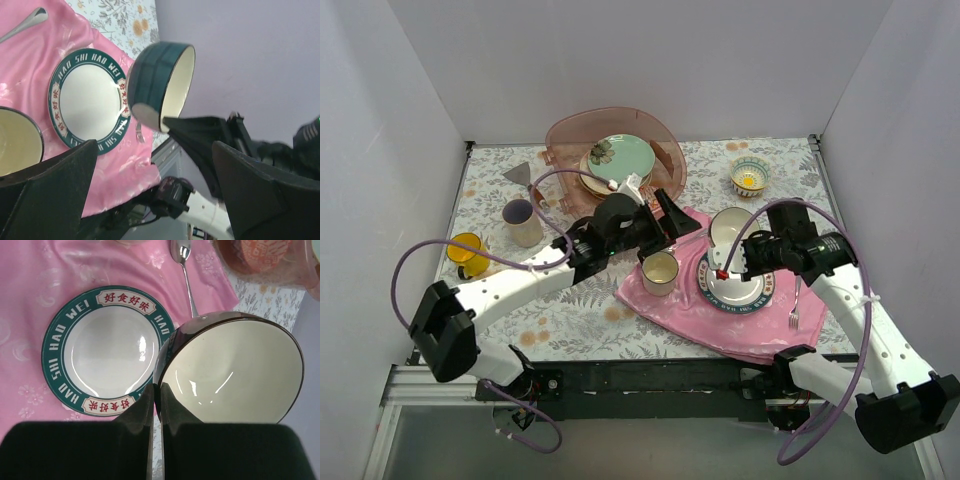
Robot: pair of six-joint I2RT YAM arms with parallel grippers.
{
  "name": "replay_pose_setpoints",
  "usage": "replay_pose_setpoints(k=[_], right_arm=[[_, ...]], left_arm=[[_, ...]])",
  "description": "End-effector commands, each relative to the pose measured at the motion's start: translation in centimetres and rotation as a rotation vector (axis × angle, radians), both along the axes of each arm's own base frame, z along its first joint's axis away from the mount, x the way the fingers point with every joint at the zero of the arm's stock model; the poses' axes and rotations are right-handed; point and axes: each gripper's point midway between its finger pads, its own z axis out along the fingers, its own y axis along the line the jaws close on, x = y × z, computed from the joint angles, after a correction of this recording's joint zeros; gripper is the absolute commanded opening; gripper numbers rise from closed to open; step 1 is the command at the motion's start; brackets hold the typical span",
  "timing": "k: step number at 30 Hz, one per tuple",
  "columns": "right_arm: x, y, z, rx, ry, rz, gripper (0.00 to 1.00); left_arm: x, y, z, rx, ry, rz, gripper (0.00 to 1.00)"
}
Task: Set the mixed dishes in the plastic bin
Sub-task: Pick up the bowl from the center of the board.
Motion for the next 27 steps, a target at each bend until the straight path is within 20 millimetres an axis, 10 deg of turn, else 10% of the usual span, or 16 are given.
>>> replay_pose_setpoints(k=[1,12,19,27], right_arm=[[-0.2,0.9,1.8,0.01,-0.105,0.116,0.01],[-0.4,1.1,1.5,0.022,-0.102,0.122,0.01],[-0.6,1.3,0.9,0.029,-0.087,0.123,0.01],[-0.6,1.5,1.0,0.038,-0.078,0.119,0.01]], left_arm=[[2.1,-0.9,-1.3,0.13,0.076,0.185,0.98],[3.6,-5.3,-3.5,0.337,0.062,0.217,0.82],[3.8,-5.4,-5.3,0.529,0.027,0.248,0.42],[3.6,-6.1,-6.2,0.611,-0.014,0.212,0.2]])
